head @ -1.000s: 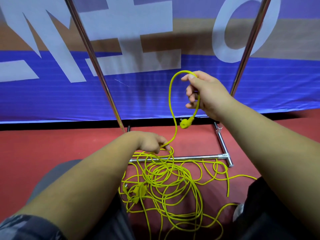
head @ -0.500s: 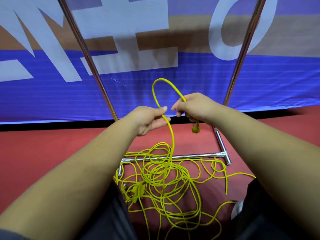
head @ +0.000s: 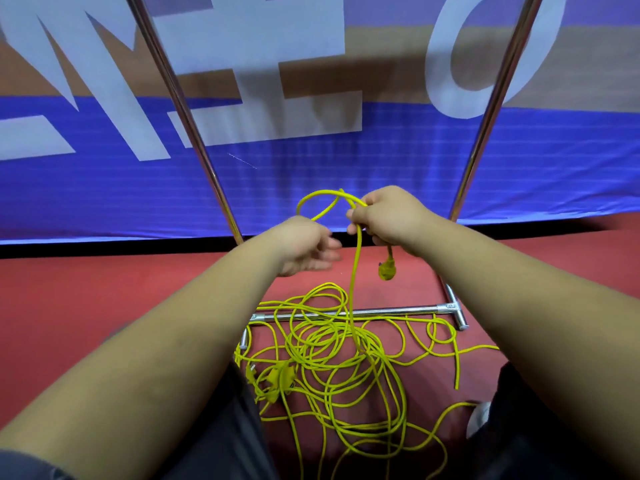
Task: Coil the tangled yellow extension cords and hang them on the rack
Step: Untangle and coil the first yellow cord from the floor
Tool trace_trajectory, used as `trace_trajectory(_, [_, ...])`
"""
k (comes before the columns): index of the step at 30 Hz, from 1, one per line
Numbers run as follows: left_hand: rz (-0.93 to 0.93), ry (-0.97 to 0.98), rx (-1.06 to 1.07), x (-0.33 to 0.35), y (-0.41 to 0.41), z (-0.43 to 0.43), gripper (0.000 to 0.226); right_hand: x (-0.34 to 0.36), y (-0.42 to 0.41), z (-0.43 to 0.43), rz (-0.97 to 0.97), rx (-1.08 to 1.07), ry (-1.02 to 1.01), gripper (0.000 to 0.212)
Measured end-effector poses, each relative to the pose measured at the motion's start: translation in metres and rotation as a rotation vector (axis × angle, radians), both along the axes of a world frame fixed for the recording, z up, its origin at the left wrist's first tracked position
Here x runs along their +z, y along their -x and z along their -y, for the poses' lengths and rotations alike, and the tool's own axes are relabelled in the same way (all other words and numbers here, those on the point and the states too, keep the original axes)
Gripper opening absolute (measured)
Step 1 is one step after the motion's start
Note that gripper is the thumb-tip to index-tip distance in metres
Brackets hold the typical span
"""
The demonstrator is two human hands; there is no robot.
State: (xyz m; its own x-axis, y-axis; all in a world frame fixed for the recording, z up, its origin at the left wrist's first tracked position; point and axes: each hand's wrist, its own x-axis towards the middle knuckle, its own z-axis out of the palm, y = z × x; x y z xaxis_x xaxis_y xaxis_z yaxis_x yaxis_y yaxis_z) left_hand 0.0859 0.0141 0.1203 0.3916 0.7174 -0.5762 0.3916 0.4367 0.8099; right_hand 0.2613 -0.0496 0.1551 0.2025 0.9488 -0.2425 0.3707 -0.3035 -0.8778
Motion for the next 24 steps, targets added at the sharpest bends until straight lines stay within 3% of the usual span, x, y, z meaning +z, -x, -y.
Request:
trace_trajectory(3, [-0.253, -0.091, -0.681, -0.018, -0.004, 0.025, 0.037, 0.003, -0.009, -0.005, -0.075, -0.116, 0.018, 0.013])
trace_trajectory(5, [-0.297, -0.193, -0.868, -0.031, -0.011, 0.038, 0.034, 0.002, -0.017, -0.008, -0.083, -0.165, 0.034, 0.01])
trace_trajectory(8, [-0.388, -0.386, -0.799, -0.035, -0.017, 0.041, 0.022, 0.002, -0.027, -0.01, -0.026, -0.185, 0.032, 0.016])
trace_trajectory(12, [-0.61, -0.819, -0.644, -0.014, -0.004, 0.021, 0.002, 0.006, -0.044, -0.005, 0.594, -0.159, 0.102, 0.035])
trace_trajectory(15, [-0.648, -1.098, -0.632, -0.001, 0.005, 0.009, 0.018, 0.009, -0.048, -0.001, 0.678, -0.152, 0.169, 0.025])
trace_trajectory(18, [-0.473, -1.205, -0.618, 0.013, 0.004, 0.008, 0.028, 0.009, -0.042, 0.002, 0.567, -0.042, 0.174, 0.026])
trace_trajectory(21, [-0.281, -1.244, -0.566, 0.026, -0.002, 0.017, 0.023, 0.006, -0.03, 0.007, 0.188, 0.017, 0.168, 0.022])
trace_trajectory(24, [-0.239, -1.155, -0.319, 0.034, -0.007, 0.019, 0.016, 0.0, -0.017, 0.006, -0.075, 0.095, 0.174, 0.019])
